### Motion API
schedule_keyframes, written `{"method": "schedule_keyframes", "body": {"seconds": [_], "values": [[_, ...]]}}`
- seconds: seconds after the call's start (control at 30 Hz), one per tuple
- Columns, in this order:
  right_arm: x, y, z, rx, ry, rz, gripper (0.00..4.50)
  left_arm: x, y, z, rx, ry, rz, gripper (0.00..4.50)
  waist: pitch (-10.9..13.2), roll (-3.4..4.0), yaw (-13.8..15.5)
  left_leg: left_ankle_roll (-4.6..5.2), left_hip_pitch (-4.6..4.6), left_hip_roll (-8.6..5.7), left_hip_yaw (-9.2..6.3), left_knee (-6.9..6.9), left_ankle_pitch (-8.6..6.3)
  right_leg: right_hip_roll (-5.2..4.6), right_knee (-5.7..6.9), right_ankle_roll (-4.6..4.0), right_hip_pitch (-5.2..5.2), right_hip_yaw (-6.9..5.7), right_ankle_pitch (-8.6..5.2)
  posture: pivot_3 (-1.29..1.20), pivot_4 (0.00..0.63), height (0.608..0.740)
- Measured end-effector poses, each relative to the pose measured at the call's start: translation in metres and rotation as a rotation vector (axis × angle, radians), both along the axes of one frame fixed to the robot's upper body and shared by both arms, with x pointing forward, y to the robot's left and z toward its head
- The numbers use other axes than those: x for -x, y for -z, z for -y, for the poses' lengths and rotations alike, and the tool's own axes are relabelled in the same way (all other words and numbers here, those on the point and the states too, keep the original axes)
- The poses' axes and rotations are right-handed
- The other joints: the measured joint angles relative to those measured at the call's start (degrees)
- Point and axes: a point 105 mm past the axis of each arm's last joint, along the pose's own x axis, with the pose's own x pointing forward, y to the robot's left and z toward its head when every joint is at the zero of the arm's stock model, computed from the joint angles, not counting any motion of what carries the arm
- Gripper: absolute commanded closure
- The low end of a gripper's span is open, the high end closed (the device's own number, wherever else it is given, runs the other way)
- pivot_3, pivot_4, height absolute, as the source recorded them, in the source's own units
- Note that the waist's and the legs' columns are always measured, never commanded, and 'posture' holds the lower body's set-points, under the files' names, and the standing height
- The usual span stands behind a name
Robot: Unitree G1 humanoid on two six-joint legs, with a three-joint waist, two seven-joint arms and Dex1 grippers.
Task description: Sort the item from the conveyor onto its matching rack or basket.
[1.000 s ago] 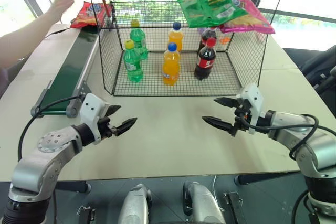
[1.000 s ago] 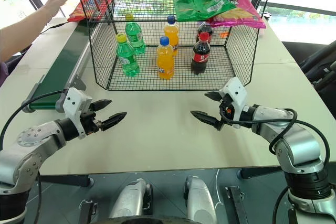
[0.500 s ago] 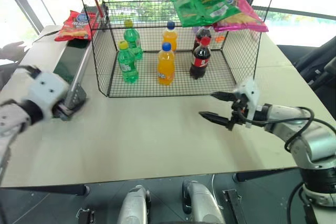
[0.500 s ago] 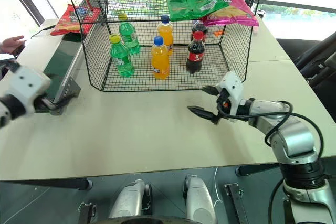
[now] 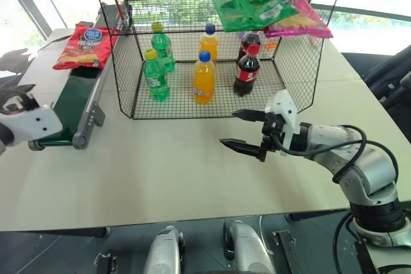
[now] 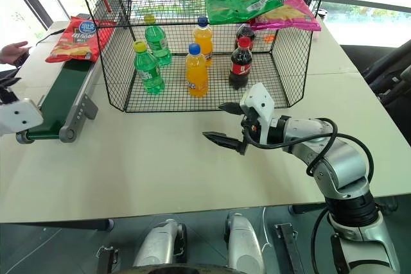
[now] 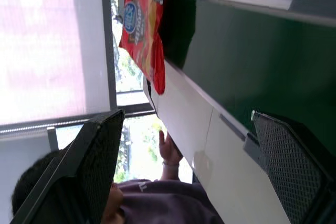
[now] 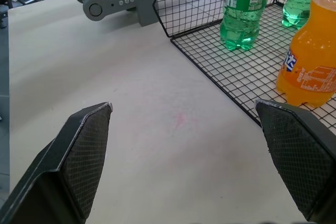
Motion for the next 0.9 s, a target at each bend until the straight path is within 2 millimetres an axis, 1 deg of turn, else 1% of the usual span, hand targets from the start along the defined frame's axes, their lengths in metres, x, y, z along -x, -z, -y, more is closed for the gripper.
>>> {"method": "schedule_keyframes", "body": {"seconds": [0.13,0.2,0.43,0.67,0.9], "values": [[-0.001,0.000,0.001,0.004,0.006,0.009,0.00,-0.004,0.015,0.004,-0.020,0.020,-0.021,0.43,0.00,0.00,-0.20,0.00,0.06,0.03,0.01,0.00,0.01,0.04,0.10,0.00,0.00,0.00,0.00,0.00,0.150,0.740],[-0.001,0.000,0.002,0.010,0.015,0.012,0.00,-0.006,0.020,0.005,-0.033,0.025,-0.018,0.43,0.00,0.00,-0.10,0.00,0.07,0.03,0.01,0.00,0.01,0.05,0.12,0.00,0.00,0.00,0.00,0.00,0.150,0.740],[-0.003,0.000,0.005,0.013,0.032,0.014,0.00,-0.015,0.021,0.001,-0.062,0.000,0.023,0.43,-0.01,-0.02,0.07,-0.01,0.11,0.02,0.01,0.08,0.02,0.03,0.16,0.01,0.08,0.00,0.00,0.00,0.150,0.740],[0.000,-0.011,0.016,0.001,0.053,0.025,0.00,-0.018,0.022,-0.004,-0.089,-0.035,0.041,0.43,-0.02,-0.03,0.05,-0.01,0.15,0.02,0.01,0.09,0.03,0.04,0.24,0.02,0.09,0.00,0.01,0.00,0.150,0.740],[0.002,-0.011,0.017,0.004,0.064,0.025,0.00,-0.021,0.023,-0.011,-0.095,-0.071,0.039,0.43,-0.04,-0.03,0.02,-0.01,0.25,0.02,-0.01,0.12,0.03,0.04,0.29,0.01,0.18,0.00,0.01,0.00,0.150,0.740]]}}
